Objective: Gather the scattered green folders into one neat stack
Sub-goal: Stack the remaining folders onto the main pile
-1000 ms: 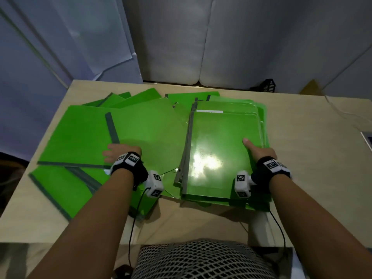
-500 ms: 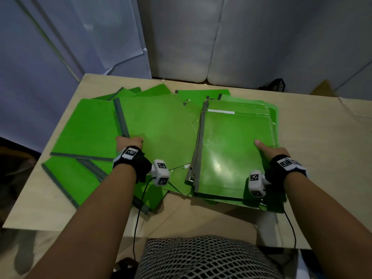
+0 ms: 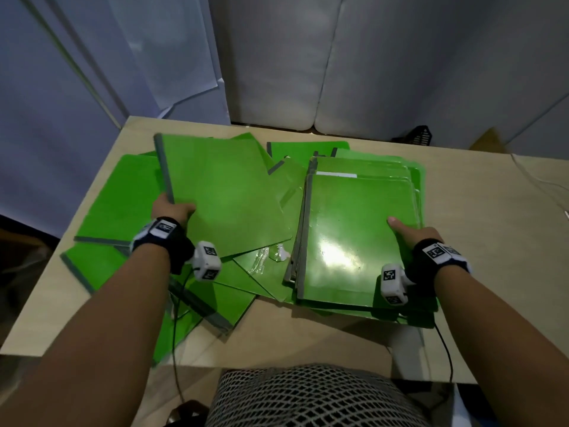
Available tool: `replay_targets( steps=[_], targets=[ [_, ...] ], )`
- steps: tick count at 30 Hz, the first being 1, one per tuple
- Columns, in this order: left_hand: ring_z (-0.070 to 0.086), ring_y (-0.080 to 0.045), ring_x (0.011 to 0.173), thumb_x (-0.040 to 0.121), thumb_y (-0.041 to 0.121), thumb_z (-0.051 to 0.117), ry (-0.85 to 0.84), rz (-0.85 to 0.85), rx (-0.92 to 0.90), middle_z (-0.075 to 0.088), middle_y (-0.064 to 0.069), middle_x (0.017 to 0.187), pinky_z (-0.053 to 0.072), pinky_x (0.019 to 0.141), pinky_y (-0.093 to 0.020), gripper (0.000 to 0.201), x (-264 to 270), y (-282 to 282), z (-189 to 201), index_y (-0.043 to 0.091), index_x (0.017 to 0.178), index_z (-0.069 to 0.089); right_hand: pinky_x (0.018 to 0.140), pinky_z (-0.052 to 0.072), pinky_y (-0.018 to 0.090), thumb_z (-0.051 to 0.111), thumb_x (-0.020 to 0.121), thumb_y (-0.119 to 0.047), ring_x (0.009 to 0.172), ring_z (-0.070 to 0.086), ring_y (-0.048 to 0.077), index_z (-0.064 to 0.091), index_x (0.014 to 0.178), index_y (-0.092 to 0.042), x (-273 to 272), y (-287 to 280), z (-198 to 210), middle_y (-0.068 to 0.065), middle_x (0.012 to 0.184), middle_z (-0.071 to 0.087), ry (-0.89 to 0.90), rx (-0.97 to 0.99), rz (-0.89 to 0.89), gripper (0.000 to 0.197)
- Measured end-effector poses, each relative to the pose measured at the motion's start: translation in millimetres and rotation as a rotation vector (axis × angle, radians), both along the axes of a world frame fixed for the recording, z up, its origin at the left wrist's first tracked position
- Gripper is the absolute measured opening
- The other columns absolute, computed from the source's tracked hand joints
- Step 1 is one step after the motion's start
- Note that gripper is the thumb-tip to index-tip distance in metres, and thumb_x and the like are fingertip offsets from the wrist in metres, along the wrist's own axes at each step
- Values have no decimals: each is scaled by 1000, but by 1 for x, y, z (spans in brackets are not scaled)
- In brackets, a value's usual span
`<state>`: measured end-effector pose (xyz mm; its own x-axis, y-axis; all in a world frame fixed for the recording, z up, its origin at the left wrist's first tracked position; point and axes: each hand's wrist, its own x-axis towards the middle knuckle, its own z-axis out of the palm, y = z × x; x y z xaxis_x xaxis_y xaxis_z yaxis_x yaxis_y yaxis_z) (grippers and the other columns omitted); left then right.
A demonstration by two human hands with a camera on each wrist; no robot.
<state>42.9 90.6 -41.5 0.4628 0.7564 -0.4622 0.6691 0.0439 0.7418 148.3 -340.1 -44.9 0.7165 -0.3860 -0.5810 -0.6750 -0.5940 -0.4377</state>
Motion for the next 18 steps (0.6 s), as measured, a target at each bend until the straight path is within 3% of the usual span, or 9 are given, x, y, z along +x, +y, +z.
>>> replay_targets(
  steps=[3, 5, 7, 10, 14, 16, 18],
  targets=[
    [53, -27, 99, 87, 5, 65, -43, -244, -90, 59, -14, 113, 43, 87, -36, 54, 12, 9, 16, 4, 138, 47, 92, 52, 44, 70, 68, -67, 102, 60, 40, 54, 121, 4, 6, -2, 7, 23, 123, 60, -37, -31, 15, 89],
    [54, -34, 114, 86, 10, 68, 50, -473, -82, 57, -15, 127, 40, 102, -41, 60, 25, 9, 30, 11, 142, 44, 92, 53, 46, 70, 66, -70, 101, 62, 40, 56, 117, 4, 10, -3, 11, 23, 120, 61, -54, -61, 27, 91],
    [48, -35, 126, 85, 15, 71, 153, -640, 9, 51, -13, 140, 35, 110, -45, 66, 39, 3, 36, 12, 144, 42, 89, 54, 45, 70, 66, -70, 93, 62, 39, 59, 101, 3, 12, -5, 15, 22, 110, 63, -65, -90, 38, 81],
    [51, -35, 124, 84, 21, 72, 199, -735, 137, 50, -17, 141, 41, 101, -42, 69, 57, -17, 36, 7, 144, 40, 85, 55, 45, 70, 68, -67, 84, 62, 36, 54, 78, -3, 13, -8, 17, 19, 98, 64, -91, -103, 49, 67],
    [48, -33, 127, 89, 48, 60, 297, -838, 125, 40, -15, 150, 40, 102, -40, 76, 63, -44, 24, 9, 148, 32, 79, 55, 42, 70, 65, -71, 88, 65, 37, 61, 92, -1, 14, -13, 15, 19, 100, 67, -86, -119, 68, 76],
    [52, -31, 118, 88, 47, 61, 319, -883, 117, 47, -16, 143, 41, 97, -37, 66, 66, -56, 17, 9, 140, 43, 81, 56, 44, 69, 66, -71, 87, 65, 37, 59, 88, -1, 12, -14, 12, 19, 99, 66, -69, -115, 68, 74],
    [54, -30, 110, 84, 35, 70, 339, -866, 145, 51, -16, 137, 44, 90, -37, 60, 68, -64, 14, 9, 133, 47, 83, 56, 45, 69, 67, -70, 87, 65, 37, 57, 84, -2, 9, -13, 7, 19, 100, 66, -51, -108, 54, 72]
  ],
)
